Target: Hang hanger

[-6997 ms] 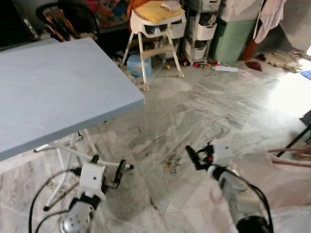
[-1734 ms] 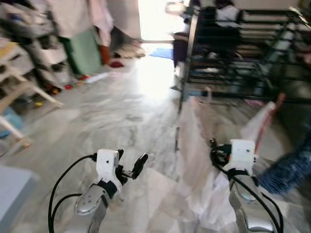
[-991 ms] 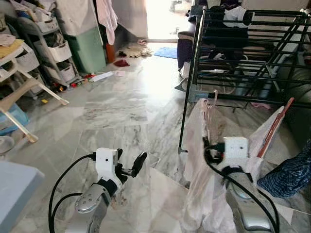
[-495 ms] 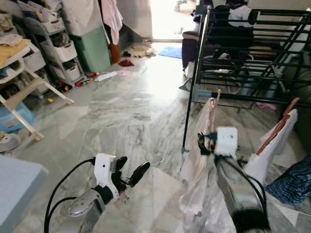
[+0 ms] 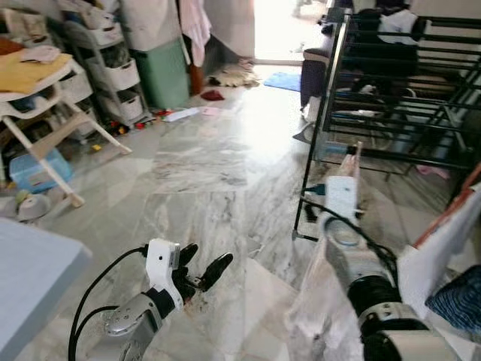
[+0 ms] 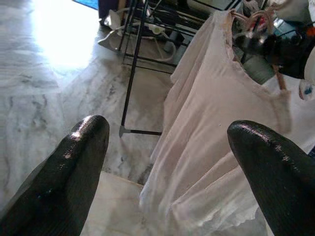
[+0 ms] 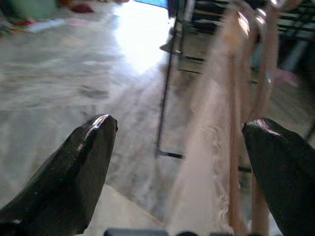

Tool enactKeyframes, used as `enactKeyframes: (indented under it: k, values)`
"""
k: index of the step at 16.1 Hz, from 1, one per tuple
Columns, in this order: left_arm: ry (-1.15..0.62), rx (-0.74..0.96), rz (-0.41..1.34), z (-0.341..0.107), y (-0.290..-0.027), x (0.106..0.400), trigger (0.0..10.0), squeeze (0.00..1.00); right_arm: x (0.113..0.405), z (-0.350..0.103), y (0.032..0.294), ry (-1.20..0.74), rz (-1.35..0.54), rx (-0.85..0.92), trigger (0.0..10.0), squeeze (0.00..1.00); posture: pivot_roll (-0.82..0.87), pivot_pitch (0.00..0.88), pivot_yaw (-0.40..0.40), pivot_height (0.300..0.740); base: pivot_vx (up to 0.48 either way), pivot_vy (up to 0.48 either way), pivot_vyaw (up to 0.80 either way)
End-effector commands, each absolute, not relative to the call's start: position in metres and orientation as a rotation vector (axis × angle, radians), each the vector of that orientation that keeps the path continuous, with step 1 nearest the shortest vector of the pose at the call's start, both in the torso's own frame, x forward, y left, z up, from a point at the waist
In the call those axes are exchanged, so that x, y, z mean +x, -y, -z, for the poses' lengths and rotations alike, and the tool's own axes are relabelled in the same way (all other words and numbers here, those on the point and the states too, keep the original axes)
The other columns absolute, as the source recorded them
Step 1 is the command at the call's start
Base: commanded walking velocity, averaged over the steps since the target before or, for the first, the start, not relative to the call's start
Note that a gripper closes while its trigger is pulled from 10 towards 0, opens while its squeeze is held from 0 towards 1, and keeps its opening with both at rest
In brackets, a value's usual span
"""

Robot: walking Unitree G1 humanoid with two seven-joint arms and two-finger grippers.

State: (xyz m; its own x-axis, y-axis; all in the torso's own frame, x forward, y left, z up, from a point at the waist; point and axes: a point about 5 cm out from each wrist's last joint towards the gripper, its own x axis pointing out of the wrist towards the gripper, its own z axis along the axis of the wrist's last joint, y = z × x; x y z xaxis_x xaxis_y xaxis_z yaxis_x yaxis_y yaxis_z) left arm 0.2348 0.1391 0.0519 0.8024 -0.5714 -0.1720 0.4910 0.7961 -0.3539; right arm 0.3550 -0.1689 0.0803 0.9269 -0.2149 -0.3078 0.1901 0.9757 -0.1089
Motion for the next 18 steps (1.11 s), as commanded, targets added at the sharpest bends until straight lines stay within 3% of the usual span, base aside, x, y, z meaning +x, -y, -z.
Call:
enactKeyframes:
  k: [1, 3, 7, 11, 16, 18]
  values:
    - [-0.279, -0.297, 0.581, -0.051, -0.139, 0.233, 10.0, 0.00, 0.341, -0.055, 0.178, -0.446, 0.252, -0.055, 10.0, 0.00, -0.04, 0.000, 0.052, 0.740, 0.000, 0.000, 0.00]
    - [-0.284, -0.300, 0.584, -0.050, -0.139, 0.232, 10.0, 0.00, 0.341, -0.057, 0.188, -0.427, 0.279, -0.077, 10.0, 0.00, -0.05, 0.000, 0.054, 0.740, 0.000, 0.000, 0.00]
    - [-0.288, -0.290, 0.585, -0.048, -0.139, 0.237, 10.0, 0.00, 0.356, -0.086, 0.173, -0.230, 0.128, -0.114, 10.0, 0.00, -0.06, 0.000, 0.065, 0.740, 0.000, 0.000, 0.00]
    - [-0.262, -0.268, 0.531, -0.047, -0.145, 0.239, 10.0, 0.00, 0.344, -0.094, 0.184, -0.116, 0.158, -0.220, 10.0, 0.00, -0.07, 0.000, 0.067, 0.740, 0.000, 0.000, 0.00]
    - [-0.263, -0.280, 0.563, -0.046, -0.140, 0.237, 10.0, 0.00, 0.332, -0.081, 0.187, -0.142, 0.217, -0.249, 10.0, 0.00, -0.07, 0.000, 0.067, 0.740, 0.000, 0.000, 0.00]
    - [-0.260, -0.294, 0.614, -0.047, -0.138, 0.236, 10.0, 0.00, 0.336, -0.068, 0.190, -0.272, 0.221, -0.180, 10.0, 0.00, -0.07, 0.000, 0.072, 0.740, 0.000, 0.000, 0.00]
